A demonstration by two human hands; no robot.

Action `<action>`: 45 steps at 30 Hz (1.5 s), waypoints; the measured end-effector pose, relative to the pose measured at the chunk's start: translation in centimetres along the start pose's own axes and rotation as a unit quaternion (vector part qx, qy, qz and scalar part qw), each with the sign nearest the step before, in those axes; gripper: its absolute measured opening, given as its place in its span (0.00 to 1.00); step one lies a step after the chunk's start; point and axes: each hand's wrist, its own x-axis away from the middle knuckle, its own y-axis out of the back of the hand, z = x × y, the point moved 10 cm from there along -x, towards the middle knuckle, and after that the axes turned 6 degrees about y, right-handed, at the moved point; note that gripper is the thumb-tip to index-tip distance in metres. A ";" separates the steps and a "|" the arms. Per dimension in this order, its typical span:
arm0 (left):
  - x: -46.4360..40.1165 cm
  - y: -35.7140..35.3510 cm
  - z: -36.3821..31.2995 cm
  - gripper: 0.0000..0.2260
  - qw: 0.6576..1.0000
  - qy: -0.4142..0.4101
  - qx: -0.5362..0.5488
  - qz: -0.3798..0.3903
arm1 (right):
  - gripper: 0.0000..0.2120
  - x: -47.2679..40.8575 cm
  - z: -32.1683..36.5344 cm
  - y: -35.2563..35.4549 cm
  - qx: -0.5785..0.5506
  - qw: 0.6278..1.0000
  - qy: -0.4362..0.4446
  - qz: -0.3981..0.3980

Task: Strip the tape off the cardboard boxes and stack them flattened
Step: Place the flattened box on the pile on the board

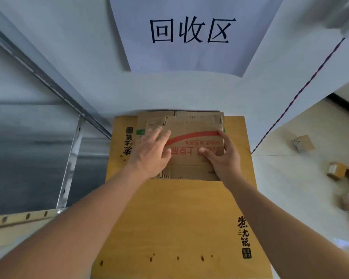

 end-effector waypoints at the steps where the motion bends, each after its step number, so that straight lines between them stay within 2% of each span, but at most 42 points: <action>1: -0.9 -0.6 0.5 0.31 1.000 0.003 -0.002 0.006 | 0.42 -0.9 -0.5 -0.4 0.007 1.000 -0.004 0.003; 7: -5.4 -4.7 3.3 0.31 0.999 0.003 -0.008 0.052 | 0.42 -5.1 -1.8 -2.4 0.042 0.999 -0.003 0.014; 9: -6.3 -5.8 3.8 0.32 0.997 0.005 -0.012 0.073 | 0.41 -5.6 -1.7 -3.0 0.098 0.995 0.013 0.022; 10: -6.6 -6.2 3.9 0.32 0.996 0.008 -0.015 0.082 | 0.40 -5.8 -1.4 -3.2 0.165 0.986 0.020 0.028; 13: -7.2 -6.9 3.8 0.32 0.995 0.024 -0.028 0.090 | 0.38 -6.1 -0.4 -3.7 0.414 0.909 0.019 0.034; 15: -7.4 -7.0 3.4 0.32 0.995 0.033 -0.025 0.095 | 0.34 -6.1 1.4 -5.4 0.479 0.873 0.069 0.058; 18: -7.8 -7.1 3.3 0.33 0.992 0.041 -0.022 0.115 | 0.36 -5.3 1.2 -9.6 0.429 0.881 0.066 0.188; 20: -7.9 -7.1 3.3 0.34 0.991 0.042 -0.032 0.123 | 0.37 -4.8 0.4 -11.0 0.434 0.870 0.037 0.231; 25: -7.8 -7.9 3.2 0.35 0.993 0.041 -0.057 0.094 | 0.37 -5.0 0.1 -11.6 0.475 0.848 0.026 0.234; 29: -7.9 -8.3 3.7 0.35 0.996 0.026 -0.068 0.051 | 0.37 -4.8 -0.4 -11.6 0.476 0.847 0.023 0.235; 33: -7.3 -7.7 3.5 0.32 0.995 0.007 -0.075 0.062 | 0.37 -4.9 -0.1 -11.2 0.461 0.846 0.007 0.267; 36: -6.8 -5.6 2.7 0.29 0.995 -0.008 -0.056 0.078 | 0.31 -4.9 1.6 -10.3 0.446 0.858 -0.006 0.256; 39: -5.1 -2.7 1.8 0.27 0.997 -0.034 -0.049 0.057 | 0.26 -3.4 4.2 -9.2 0.441 0.869 0.033 0.222; 41: -3.6 -0.7 1.3 0.28 0.997 -0.047 -0.044 0.039 | 0.25 -1.4 6.0 -8.5 0.439 0.871 0.072 0.209; 45: 0.4 3.7 0.2 0.29 0.998 -0.052 -0.027 0.002 | 0.27 3.1 10.0 -7.6 0.419 0.864 0.151 0.236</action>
